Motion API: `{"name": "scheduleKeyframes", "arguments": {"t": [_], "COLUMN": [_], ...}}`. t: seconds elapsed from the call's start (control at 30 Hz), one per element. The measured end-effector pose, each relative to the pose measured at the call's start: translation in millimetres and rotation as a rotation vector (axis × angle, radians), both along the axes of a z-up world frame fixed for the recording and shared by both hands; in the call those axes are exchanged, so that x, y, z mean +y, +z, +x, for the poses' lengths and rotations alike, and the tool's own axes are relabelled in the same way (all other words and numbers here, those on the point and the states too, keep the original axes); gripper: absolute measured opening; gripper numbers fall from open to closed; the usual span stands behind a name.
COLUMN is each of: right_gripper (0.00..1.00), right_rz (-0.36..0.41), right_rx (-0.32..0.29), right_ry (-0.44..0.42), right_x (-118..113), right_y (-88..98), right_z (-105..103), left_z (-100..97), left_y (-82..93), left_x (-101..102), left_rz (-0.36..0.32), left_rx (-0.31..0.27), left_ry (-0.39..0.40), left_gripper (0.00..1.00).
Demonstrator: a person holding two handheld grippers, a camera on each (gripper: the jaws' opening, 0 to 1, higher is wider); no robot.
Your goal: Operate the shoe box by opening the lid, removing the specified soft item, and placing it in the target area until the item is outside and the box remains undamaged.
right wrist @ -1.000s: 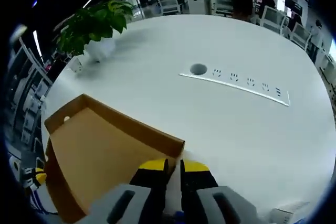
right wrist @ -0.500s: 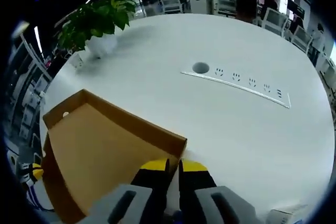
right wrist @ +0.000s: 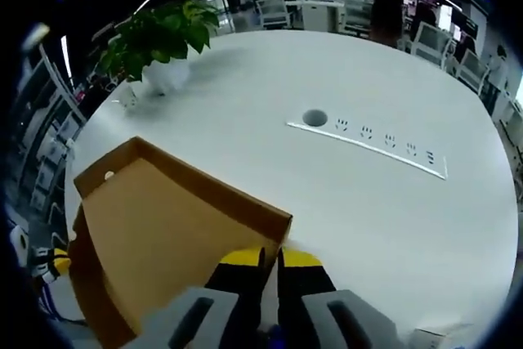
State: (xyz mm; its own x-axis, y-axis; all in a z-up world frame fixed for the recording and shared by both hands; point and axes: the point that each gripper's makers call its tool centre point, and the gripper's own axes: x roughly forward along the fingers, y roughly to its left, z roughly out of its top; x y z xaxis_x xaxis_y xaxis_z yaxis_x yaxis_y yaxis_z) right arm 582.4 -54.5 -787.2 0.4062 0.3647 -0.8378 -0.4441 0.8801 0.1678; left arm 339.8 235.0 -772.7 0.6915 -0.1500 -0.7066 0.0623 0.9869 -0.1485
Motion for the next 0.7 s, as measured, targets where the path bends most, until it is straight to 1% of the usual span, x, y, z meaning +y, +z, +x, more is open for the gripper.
{"name": "scheduleKeyframes", "arguments": {"t": [0.1,0.23,0.5,0.7], "right_gripper": [0.00,0.00,0.00,0.00], "right_rz": [0.013,0.023,0.052,0.063], "right_rx": [-0.014,-0.024,-0.054,-0.080], "right_ry": [-0.006,-0.005,-0.020,-0.023], "right_x": [0.0,0.1,-0.3,-0.9], "right_y": [6.2,14.5,30.9,39.3], "right_z": [0.5,-3.9,-3.2,-0.8], "left_z": [-0.6,-1.3,-1.5,-2.1], "left_y": [0.5,1.0,1.3,1.7], "left_x": [-0.4,-0.2,0.3,0.5], "left_rz": [-0.005,-0.009,-0.011,-0.013], "left_rx": [-0.001,-0.001,0.000,-0.001], "left_ry": [0.002,0.004,-0.002,-0.001], "left_gripper": [0.01,0.01,0.01,0.01]}}
